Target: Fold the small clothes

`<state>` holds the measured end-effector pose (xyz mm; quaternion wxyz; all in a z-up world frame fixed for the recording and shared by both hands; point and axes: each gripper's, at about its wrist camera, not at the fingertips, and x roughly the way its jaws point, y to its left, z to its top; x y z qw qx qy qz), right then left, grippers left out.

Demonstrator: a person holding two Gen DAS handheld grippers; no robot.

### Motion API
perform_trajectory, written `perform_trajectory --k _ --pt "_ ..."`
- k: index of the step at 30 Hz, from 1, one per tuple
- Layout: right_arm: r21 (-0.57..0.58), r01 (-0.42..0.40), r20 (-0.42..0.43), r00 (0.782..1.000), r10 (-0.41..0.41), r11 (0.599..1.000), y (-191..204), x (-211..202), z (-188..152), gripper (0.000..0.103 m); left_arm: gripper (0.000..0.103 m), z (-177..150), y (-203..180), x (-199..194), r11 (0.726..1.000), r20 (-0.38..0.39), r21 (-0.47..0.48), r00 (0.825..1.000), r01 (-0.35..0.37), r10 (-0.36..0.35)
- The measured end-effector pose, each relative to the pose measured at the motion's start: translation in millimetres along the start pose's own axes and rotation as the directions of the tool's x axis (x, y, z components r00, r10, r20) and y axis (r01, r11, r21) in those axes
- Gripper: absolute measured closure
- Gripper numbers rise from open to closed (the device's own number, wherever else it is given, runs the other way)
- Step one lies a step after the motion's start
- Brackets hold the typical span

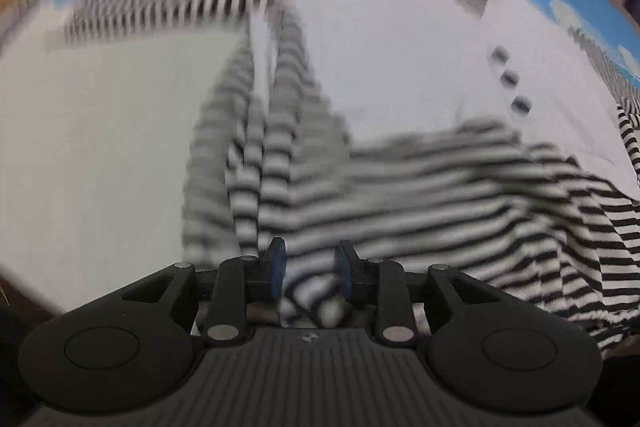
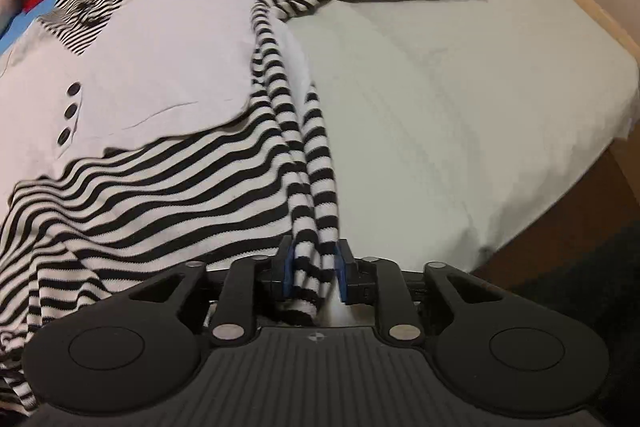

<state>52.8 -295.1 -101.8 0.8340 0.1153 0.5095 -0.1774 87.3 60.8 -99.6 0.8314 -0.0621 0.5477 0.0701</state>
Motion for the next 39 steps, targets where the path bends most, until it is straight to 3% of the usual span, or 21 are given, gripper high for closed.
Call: perform_trajectory --k 3,5,8,10,14,16,20,22,23,24,25,28,31,33,35,39 --pt "0.02 -0.029 0.069 0.997 0.027 0.999 -1.5 -13.2 5.0 0.079 0.072 6.0 -8.3 -17.8 0.999 0.104 0.042 0.994 -0.02 0.016" --pt "0.025 -0.064 0.146 0.987 0.06 0.998 -2.3 -27.8 9.6 0.079 0.072 10.0 -17.6 -36.5 0.996 0.22 0.088 0.975 -0.002 -0.017" --pt "-0.005 -0.093 0.255 0.963 0.091 0.996 1.6 -46.7 15.3 0.079 0.065 14.6 -23.9 -56.9 0.994 0.33 0.102 0.942 0.031 -0.063" --pt "-0.02 -0.122 0.329 0.937 0.122 0.992 5.7 -58.2 16.3 0.079 0.058 18.7 -28.3 -72.4 0.993 0.392 0.114 0.917 0.024 -0.067" --pt "-0.106 -0.162 0.488 0.851 0.193 0.981 15.7 -84.9 16.8 0.068 0.045 42.1 -30.8 -113.2 0.989 0.475 0.142 0.874 0.037 -0.101" --pt "-0.133 -0.195 0.513 0.825 0.236 0.972 18.1 -95.6 20.4 0.06 0.036 61.2 -30.7 -140.1 0.987 0.523 0.154 0.843 0.053 -0.127" --pt "-0.173 -0.231 0.538 0.792 0.288 0.957 18.7 -115.1 24.1 0.057 0.027 102.5 -26.0 -170.6 0.98 0.603 0.18 0.778 0.084 -0.177" --pt "-0.188 -0.248 0.539 0.783 0.311 0.95 17.7 -122.3 26.6 0.057 0.027 125.3 -21.4 -166.0 0.977 0.63 0.207 0.757 0.052 -0.174" --pt "-0.198 -0.244 0.536 0.784 0.314 0.949 18.3 -123.8 29.2 0.057 0.027 139.7 -17.0 -157.3 0.977 0.635 0.21 0.755 0.035 -0.163" --pt "-0.215 -0.226 0.527 0.792 0.308 0.95 19.0 -125.7 32.9 0.057 0.028 154.0 -11.2 -147.5 0.979 0.629 0.202 0.763 0.024 -0.148" --pt "-0.228 -0.215 0.523 0.796 0.305 0.95 21.0 -127.9 34.7 0.057 0.032 171.2 -2.4 -132.6 0.983 0.61 0.185 0.782 0.016 -0.127" --pt "-0.268 -0.206 0.52 0.791 0.321 0.941 27.4 -139.0 49.5 0.057 0.044 209.2 29.4 -89.6 0.991 0.558 0.129 0.828 -0.016 -0.059" --pt "-0.327 -0.171 0.527 0.784 0.33 0.929 43.9 -150.8 78.3 0.057 0.055 225.5 69.7 -51.8 0.997 0.509 0.052 0.86 -0.062 0.027" --pt "-0.357 -0.178 0.523 0.776 0.354 0.917 57.3 -154.6 103.4 0.057 0.058 236.9 97.4 -32.7 0.998 0.442 -0.017 0.895 -0.065 0.065" --pt "-0.384 -0.2 0.514 0.765 0.388 0.901 75.3 -153.1 129.7 0.057 0.058 240.9 119.1 -21.6 0.998 0.41 -0.053 0.91 -0.032 0.051" --pt "-0.438 -0.243 0.498 0.736 0.459 0.865 117.0 -135.7 173.2 0.057 0.058 243.3 165.6 -0.7 0.99 0.345 -0.133 0.934 -0.054 0.097"
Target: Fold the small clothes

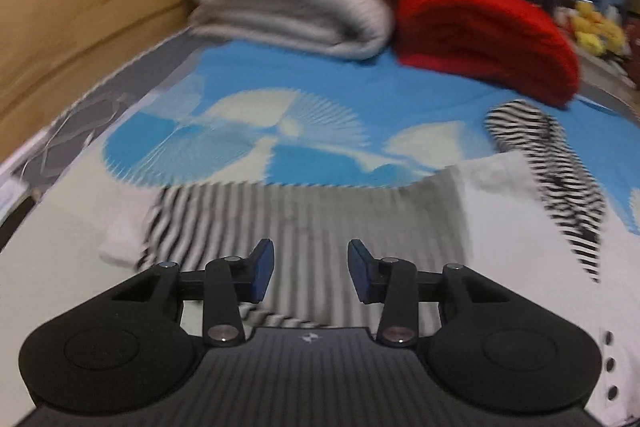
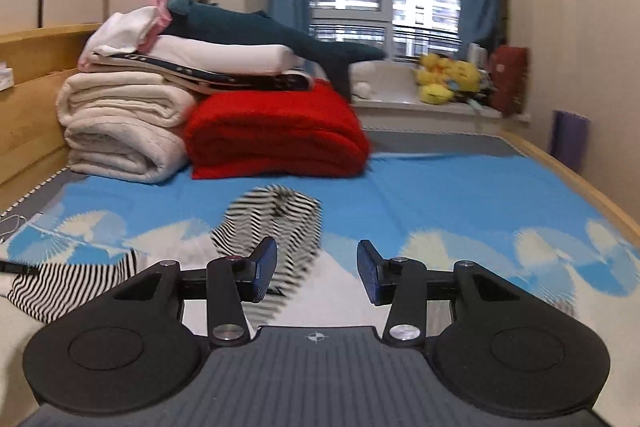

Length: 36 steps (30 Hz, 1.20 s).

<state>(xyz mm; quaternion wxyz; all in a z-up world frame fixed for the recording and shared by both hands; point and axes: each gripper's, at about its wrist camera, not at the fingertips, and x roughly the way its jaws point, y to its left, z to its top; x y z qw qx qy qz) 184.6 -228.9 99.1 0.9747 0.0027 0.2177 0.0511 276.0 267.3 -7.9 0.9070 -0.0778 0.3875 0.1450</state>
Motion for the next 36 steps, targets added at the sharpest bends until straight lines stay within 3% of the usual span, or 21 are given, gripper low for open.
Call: perform_trajectory --k 3,5,7,11,16,18,19,21,22,24,27,29,30,31,32,34,35,36 --pt "-0.029 -0.062 0.036 0.997 0.063 0.998 8.7 32.2 3.4 0.063 0.057 1.3 45.8 18.2 0.992 -0.07 -0.124 0.997 -0.029 0.02" --pt "-0.052 -0.06 0.005 0.998 0.061 0.997 12.7 53.1 -4.7 0.089 0.057 0.5 79.9 31.4 0.972 -0.118 -0.231 0.993 -0.048 0.021" --pt "-0.048 -0.035 -0.054 0.998 0.032 0.998 15.1 70.0 -9.4 0.091 0.057 -1.9 107.9 43.4 0.941 -0.156 -0.334 0.988 -0.053 0.001" --pt "-0.011 -0.069 -0.114 0.991 0.068 0.998 12.0 88.5 -9.7 0.09 0.056 -8.9 149.3 74.6 0.855 -0.213 -0.514 0.976 -0.067 -0.052" --pt "0.039 -0.088 -0.165 0.982 0.093 0.995 0.6 95.6 -10.5 0.09 0.056 -14.1 168.3 94.0 0.767 -0.225 -0.631 0.974 -0.118 -0.035" --pt "0.044 -0.075 -0.181 0.98 0.081 0.996 -4.1 98.2 -13.3 0.09 0.057 -11.0 169.0 95.8 0.758 -0.213 -0.638 0.977 -0.136 -0.003" --pt "0.045 -0.069 -0.187 0.979 0.076 0.997 -5.6 100.2 -15.5 0.09 0.066 -8.8 167.8 96.3 0.759 -0.213 -0.633 0.977 -0.15 0.016" --pt "0.046 -0.055 -0.202 0.977 0.063 0.997 -9.4 101.5 -19.2 0.09 0.098 -2.6 157.0 91.1 0.774 -0.236 -0.585 0.964 -0.243 0.124" --pt "0.045 -0.05 -0.208 0.976 0.058 0.998 -10.2 103.4 -20.3 0.09 0.098 2.9 147.3 85.7 0.786 -0.233 -0.549 0.956 -0.282 0.181" --pt "0.046 -0.04 -0.223 0.974 0.049 0.998 -13.3 104.9 -23.7 0.091 0.099 21.4 117.0 68.5 0.832 -0.155 -0.483 0.962 -0.273 0.225" --pt "0.056 -0.022 -0.251 0.967 0.036 0.998 -18.1 107.0 -28.2 0.093 0.099 56.0 48.4 21.4 0.914 0.043 -0.385 0.987 -0.125 0.153" --pt "0.07 -0.017 -0.27 0.962 0.035 0.997 -21.6 108.7 -31.1 0.093 0.099 69.0 -5.3 -16.5 0.952 0.154 -0.302 0.988 0.046 0.001" --pt "0.082 -0.011 -0.283 0.959 0.033 0.997 -23.3 110.2 -33.0 0.093 0.099 71.1 -34.0 -35.4 0.955 0.187 -0.252 0.976 0.156 -0.11" --pt "0.092 -0.003 -0.296 0.955 0.03 0.996 -24.4 113.0 -34.9 0.093 0.097 70.9 -63.6 -51.2 0.939 0.187 -0.193 0.95 0.286 -0.251" --pt "0.106 0.005 -0.311 0.95 0.028 0.994 -25.9 115.3 -36.7 0.093 0.093 69.0 -89.6 -60.3 0.898 0.14 -0.139 0.906 0.418 -0.401" --pt "0.143 0.016 -0.337 0.941 0.034 0.99 -28.8 120.9 -39.8 0.093 0.063 60.8 -129.9 -69.9 0.789 0.011 -0.076 0.792 0.61 -0.611" --pt "0.165 0.025 -0.351 0.936 0.035 0.986 -30.6 124.0 -41.5 0.091 0.061 56.2 -140.9 -74.5 0.775 -0.009 -0.055 0.776 0.629 -0.631" --pt "0.19 0.04 -0.37 0.928 0.034 0.981 -32.7 128.1 -43.4 0.087 0.061 53.1 -147.8 -77.6 0.787 -0.013 -0.037 0.787 0.616 -0.617"
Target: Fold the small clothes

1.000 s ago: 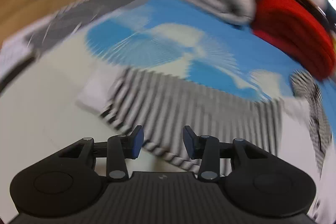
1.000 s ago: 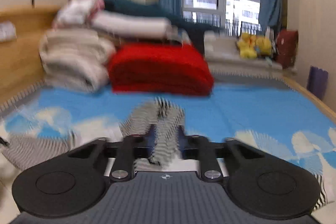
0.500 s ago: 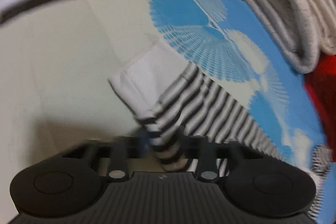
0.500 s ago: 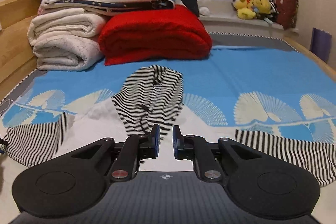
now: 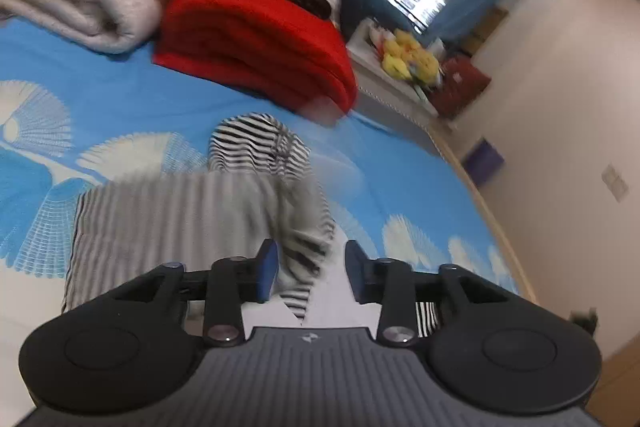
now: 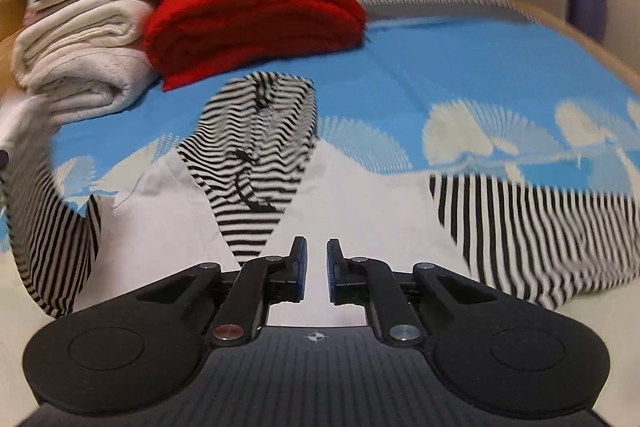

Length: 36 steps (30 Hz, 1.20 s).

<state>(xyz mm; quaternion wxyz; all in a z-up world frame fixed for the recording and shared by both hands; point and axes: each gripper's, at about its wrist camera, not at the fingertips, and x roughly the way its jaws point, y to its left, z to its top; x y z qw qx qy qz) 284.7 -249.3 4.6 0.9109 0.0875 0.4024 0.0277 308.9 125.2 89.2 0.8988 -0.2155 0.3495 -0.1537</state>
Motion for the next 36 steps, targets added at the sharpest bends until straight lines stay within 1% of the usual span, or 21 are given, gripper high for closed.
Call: perform_trajectory --k 1,2,3,4,6,8,9,11,12,14,16,18,21,23,26,28,29,31,32,34,36 --pt "0.028 0.003 -0.018 1.0 -0.003 1.0 -2.2 3.9 -0.1 0.075 0.061 -1.0 -0.4 2.1 0.999 -0.003 0.001 0.999 -0.033 0.033" --pt "0.066 0.001 -0.035 0.999 0.001 0.998 -5.6 7.9 0.0 0.068 0.061 -0.4 4.5 4.4 0.997 -0.009 -0.016 0.997 -0.076 0.076" --pt "0.107 -0.009 -0.051 0.999 0.014 0.994 -9.1 11.8 0.0 0.068 0.061 0.6 11.8 7.1 0.99 -0.011 -0.035 0.991 -0.136 0.136" --pt "0.146 -0.018 -0.069 0.997 0.029 0.989 -12.3 15.8 0.2 0.068 0.061 1.6 18.8 9.8 0.979 -0.014 -0.046 0.98 -0.197 0.197" --pt "0.204 -0.025 -0.093 0.995 0.045 0.979 -16.4 23.2 0.6 0.068 0.061 3.8 35.7 14.8 0.946 -0.043 -0.069 0.949 -0.316 0.313" --pt "0.24 -0.021 -0.109 0.993 0.049 0.971 -17.9 30.9 0.5 0.068 0.061 8.7 53.5 17.2 0.917 -0.072 -0.114 0.923 -0.383 0.377" --pt "0.254 -0.016 -0.117 0.992 0.047 0.967 -18.4 35.4 0.4 0.068 0.061 12.3 63.0 18.7 0.904 -0.088 -0.147 0.916 -0.4 0.391" --pt "0.289 -0.003 -0.144 0.989 0.047 0.957 -20.0 47.5 -0.2 0.068 0.061 14.8 78.7 20.7 0.886 -0.115 -0.21 0.91 -0.414 0.399" --pt "0.316 0.001 -0.161 0.986 0.052 0.949 -21.6 54.5 -1.2 0.068 0.061 17.2 84.5 22.1 0.881 -0.126 -0.22 0.908 -0.419 0.4" --pt "0.367 0.007 -0.191 0.979 0.068 0.93 -25.5 68.1 -3.3 0.068 0.061 20.5 87.3 27.2 0.881 -0.147 -0.214 0.906 -0.422 0.398" --pt "0.429 0.02 -0.224 0.971 0.085 0.903 -29.6 83.8 -8.4 0.068 0.061 21.5 85.0 29.1 0.885 -0.149 -0.211 0.909 -0.415 0.391" --pt "0.506 0.02 -0.246 0.961 0.123 0.862 -35.3 99.9 -14.9 0.068 0.061 19.7 81.7 39.1 0.89 -0.152 -0.199 0.91 -0.411 0.386" --pt "0.621 0.011 -0.264 0.944 0.196 0.783 -40.2 123.6 -25.3 0.068 0.061 17.3 76.1 43.8 0.899 -0.156 -0.169 0.911 -0.404 0.381" --pt "0.667 0.007 -0.269 0.935 0.232 0.745 -40.0 135.6 -30.4 0.068 0.061 16.5 73.7 46.6 0.902 -0.16 -0.153 0.911 -0.404 0.381" --pt "0.739 -0.007 -0.242 0.93 0.275 0.674 -40.7 147.1 -35.3 0.068 0.061 16.1 71.8 50.3 0.907 -0.165 -0.134 0.911 -0.399 0.377" --pt "0.76 0.0 -0.228 0.936 0.267 0.65 -41.2 148.7 -35.0 0.068 0.061 16.1 71.9 52.8 0.91 -0.17 -0.12 0.912 -0.396 0.374" --pt "0.762 -0.004 -0.221 0.938 0.266 0.647 -40.9 149.1 -33.8 0.078 0.061 16.1 72.4 54.2 0.912 -0.173 -0.109 0.911 -0.394 0.373" --pt "0.749 -0.023 -0.201 0.945 0.26 0.662 -38.5 148.5 -28.7 0.097 0.061 15.5 74.6 56.6 0.912 -0.179 -0.09 0.907 -0.4 0.38" --pt "0.73 -0.026 -0.182 0.956 0.231 0.683 -36.9 143.0 -24.2 0.097 0.061 15.0 76.3 57.4 0.911 -0.183 -0.085 0.905 -0.404 0.384" --pt "0.66 -0.066 -0.122 0.974 0.193 0.748 -28.6 124.4 -9.1 0.099 0.061 13.4 81.2 59.0 0.908 -0.192 -0.079 0.9 -0.412 0.392" --pt "0.565 -0.132 -0.026 0.984 0.177 0.814 -15.7 95.1 8.2 0.099 0.061 12.4 85.8 60.3 0.906 -0.203 -0.08 0.897 -0.416 0.394"
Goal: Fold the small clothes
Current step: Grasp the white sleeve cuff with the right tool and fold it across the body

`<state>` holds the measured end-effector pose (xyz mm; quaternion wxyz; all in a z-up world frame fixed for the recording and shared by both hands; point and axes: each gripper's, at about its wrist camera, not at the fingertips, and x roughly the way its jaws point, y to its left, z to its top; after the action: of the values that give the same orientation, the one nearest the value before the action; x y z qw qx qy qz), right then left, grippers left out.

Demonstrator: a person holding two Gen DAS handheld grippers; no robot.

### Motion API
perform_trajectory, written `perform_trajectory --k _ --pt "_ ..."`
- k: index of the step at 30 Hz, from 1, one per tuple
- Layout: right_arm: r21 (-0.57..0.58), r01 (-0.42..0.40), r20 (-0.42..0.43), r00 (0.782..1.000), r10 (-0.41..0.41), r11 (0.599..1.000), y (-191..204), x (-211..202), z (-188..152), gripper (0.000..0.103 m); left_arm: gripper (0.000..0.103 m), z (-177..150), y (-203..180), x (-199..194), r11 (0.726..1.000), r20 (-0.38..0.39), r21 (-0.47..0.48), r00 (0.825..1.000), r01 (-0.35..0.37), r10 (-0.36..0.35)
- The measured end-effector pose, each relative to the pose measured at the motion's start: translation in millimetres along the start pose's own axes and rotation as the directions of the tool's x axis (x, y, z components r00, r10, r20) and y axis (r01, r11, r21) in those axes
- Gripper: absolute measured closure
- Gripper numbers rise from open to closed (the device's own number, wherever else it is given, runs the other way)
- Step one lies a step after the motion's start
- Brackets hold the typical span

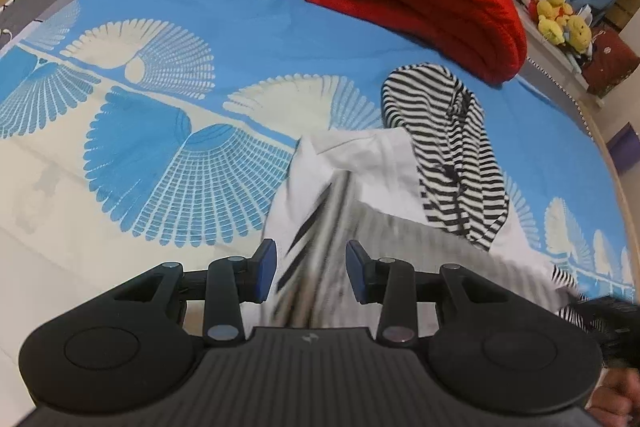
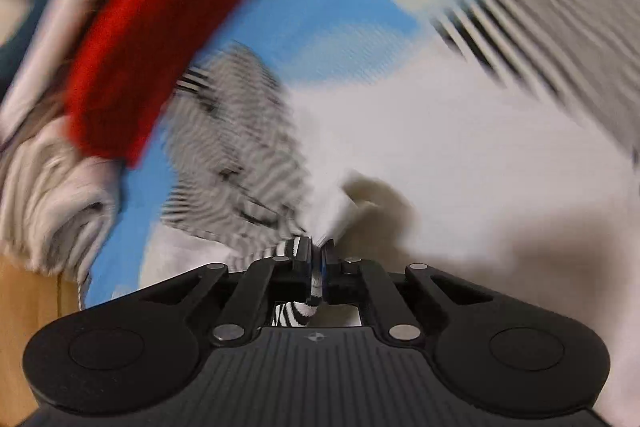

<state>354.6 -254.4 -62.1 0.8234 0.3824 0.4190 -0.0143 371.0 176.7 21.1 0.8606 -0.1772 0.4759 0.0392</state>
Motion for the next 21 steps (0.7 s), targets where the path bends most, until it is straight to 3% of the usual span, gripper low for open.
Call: perform_trajectory --k 3,4,5,7,9,12,14,16,18,19,21 --pt "-0.186 -0.027 0.157 0.986 0.057 0.982 22.7 -42.0 1.4 0.099 0.061 -2.1 2.0 4.2 1.0 -0.008 0.007 1.0 -0.002 0.002" --pt "-0.201 -0.012 0.186 0.981 0.051 0.98 21.4 -48.2 3.3 0.099 0.061 -3.3 1.2 5.9 1.0 -0.013 0.012 1.0 -0.004 0.004" --pt "-0.19 0.031 0.197 0.98 0.008 0.981 14.6 -48.7 6.5 0.099 0.061 -4.8 -0.3 8.0 1.0 -0.02 0.018 1.0 -0.003 0.003" --pt "-0.153 0.205 0.157 0.971 -0.181 0.967 -5.4 -33.2 12.6 0.099 0.061 -7.5 -4.3 12.2 1.0 -0.032 0.03 0.999 0.005 -0.004" --pt "-0.089 0.383 0.111 0.921 -0.373 0.92 -33.7 -20.0 16.4 0.099 0.061 -11.1 -10.2 17.0 0.999 -0.045 0.048 0.999 0.011 -0.008" --pt "-0.022 0.443 0.115 0.892 -0.438 0.896 -53.7 -21.6 21.7 0.096 0.061 -20.4 -22.0 26.3 0.994 -0.074 0.102 0.997 0.03 -0.022" --pt "-0.034 0.413 0.16 0.901 -0.403 0.91 -50.6 -27.6 26.6 0.096 0.061 -28.9 -27.7 34.0 0.989 -0.101 0.141 0.995 0.039 -0.024" --pt "-0.054 0.332 0.181 0.931 -0.317 0.942 -48.6 -30.9 27.3 0.096 0.061 -39.5 -30.5 44.4 0.984 -0.136 0.172 0.99 0.051 -0.028" --pt "-0.074 0.21 0.107 0.974 -0.202 0.975 -48.7 -21.0 27.2 0.096 0.061 -50.5 -27.8 58.3 0.982 -0.174 0.184 0.985 0.04 -0.008" --pt "-0.063 0.166 0.057 0.985 -0.163 0.984 -53.1 -14.4 27.0 0.096 0.061 -56.1 -25.0 65.7 0.983 -0.193 0.184 0.981 0.025 0.012" --pt "-0.058 0.164 -0.05 0.985 -0.167 0.985 -61.9 1.1 23.3 0.096 0.061 -67.0 -18.6 80.8 0.983 -0.235 0.184 0.97 -0.013 0.057"
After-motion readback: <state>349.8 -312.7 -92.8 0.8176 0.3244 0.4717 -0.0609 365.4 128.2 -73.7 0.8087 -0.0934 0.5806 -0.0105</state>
